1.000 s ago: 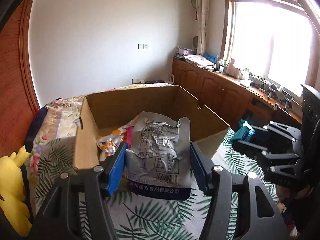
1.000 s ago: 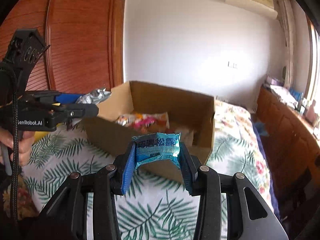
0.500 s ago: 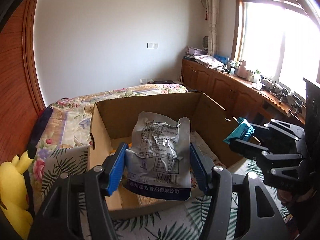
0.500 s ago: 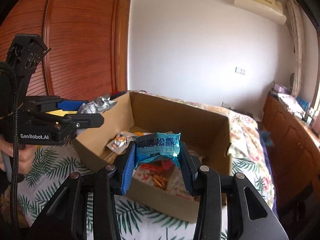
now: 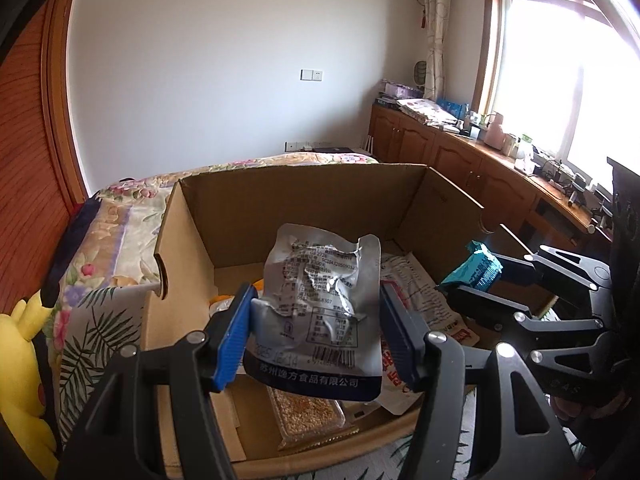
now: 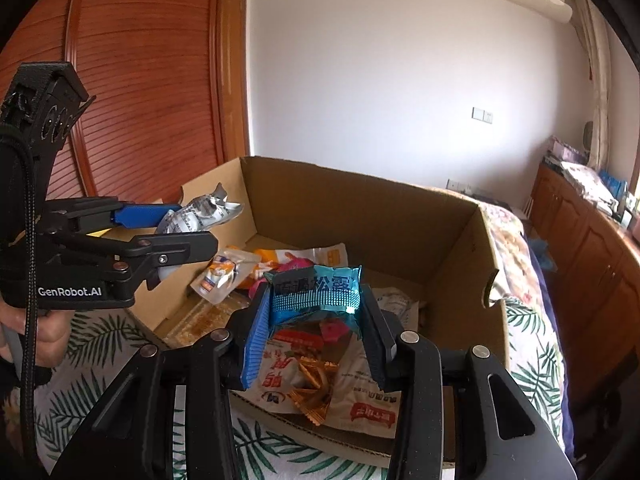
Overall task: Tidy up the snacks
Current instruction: 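Lift both packs and carry them over the box with both grippers, then open both grippers to drop the packs into the box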
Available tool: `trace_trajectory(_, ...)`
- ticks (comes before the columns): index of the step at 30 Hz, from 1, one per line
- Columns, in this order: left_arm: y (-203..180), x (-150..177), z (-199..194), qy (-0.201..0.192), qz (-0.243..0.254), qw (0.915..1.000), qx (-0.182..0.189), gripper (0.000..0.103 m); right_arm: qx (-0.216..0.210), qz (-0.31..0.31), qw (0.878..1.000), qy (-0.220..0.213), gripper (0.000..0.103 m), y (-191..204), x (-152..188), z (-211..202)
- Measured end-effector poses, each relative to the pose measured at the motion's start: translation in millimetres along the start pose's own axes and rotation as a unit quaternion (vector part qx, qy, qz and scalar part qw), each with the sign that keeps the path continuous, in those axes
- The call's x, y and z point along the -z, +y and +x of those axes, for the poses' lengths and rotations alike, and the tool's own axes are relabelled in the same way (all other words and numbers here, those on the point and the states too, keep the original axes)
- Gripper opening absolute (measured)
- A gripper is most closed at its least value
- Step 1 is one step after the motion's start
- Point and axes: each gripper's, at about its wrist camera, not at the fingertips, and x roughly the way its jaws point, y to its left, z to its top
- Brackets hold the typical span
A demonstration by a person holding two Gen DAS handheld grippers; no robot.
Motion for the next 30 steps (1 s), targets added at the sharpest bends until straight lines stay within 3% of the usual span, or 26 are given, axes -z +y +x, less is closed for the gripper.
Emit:
trace_trajectory(17, -9, 4, -5, -0.006, 0.013, 0.9997, -0.02, 0.063, 0.006, 0.012, 1.0, 0.005, 0.049, 4, 1, 7)
trace_trajectory(20, -9, 5, -11, -0.009, 0.013, 0.9996, -0.022, 0.063, 0.012, 0.014, 1.0, 0.004, 0.053, 4, 2, 4)
trace_trajectory(24, -10, 8, -21, -0.011, 0.014, 0.9995, -0.025, 0.063, 0.014, 0.016, 1.0, 0.007, 0.069, 5, 3, 3)
trace_trajectory(30, -15, 10, -41, -0.019, 0.017, 0.9992, -0.032, 0.063, 0.022, 0.016, 1.0, 0.008, 0.075, 6, 2, -1)
